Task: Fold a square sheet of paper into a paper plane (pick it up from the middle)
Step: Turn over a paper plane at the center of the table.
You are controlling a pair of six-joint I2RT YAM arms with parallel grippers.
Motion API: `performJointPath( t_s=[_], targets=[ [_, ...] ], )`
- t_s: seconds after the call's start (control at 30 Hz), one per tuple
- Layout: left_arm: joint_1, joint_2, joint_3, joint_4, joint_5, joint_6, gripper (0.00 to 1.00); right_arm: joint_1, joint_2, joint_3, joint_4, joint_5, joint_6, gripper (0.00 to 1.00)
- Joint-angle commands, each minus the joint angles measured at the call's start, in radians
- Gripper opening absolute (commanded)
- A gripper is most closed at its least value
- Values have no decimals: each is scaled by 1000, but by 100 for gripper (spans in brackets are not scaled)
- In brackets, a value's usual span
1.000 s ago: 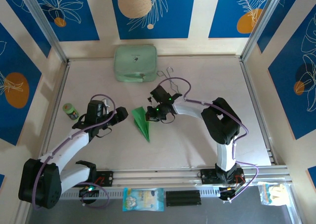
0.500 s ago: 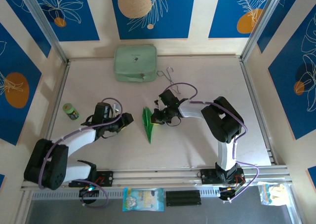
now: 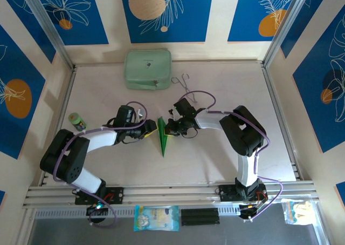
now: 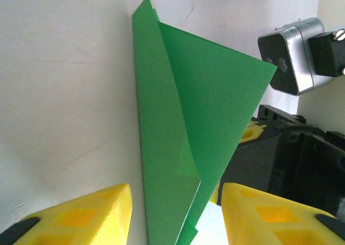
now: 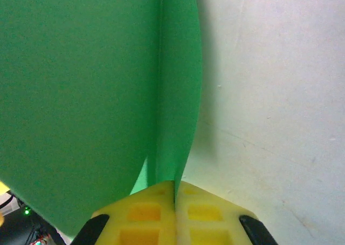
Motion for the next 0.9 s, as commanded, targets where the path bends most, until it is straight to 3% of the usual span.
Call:
performJointPath(
  t_s=[0.0, 0.13, 0.53, 0.87],
  targets=[
    [-22, 37, 49, 1, 26, 15, 48, -3, -6, -13, 5, -33, -1, 2],
    [-37, 73, 95, -79, -3, 34, 43, -4, -3, -5, -5, -31, -1, 2],
    [-44, 100, 136, -185, -90, 51, 12, -8, -15, 4, -24, -27, 9, 5],
    [-44, 106, 135, -164, -107, 45, 2, -30, -12, 22, -19, -53, 34, 14]
  ],
)
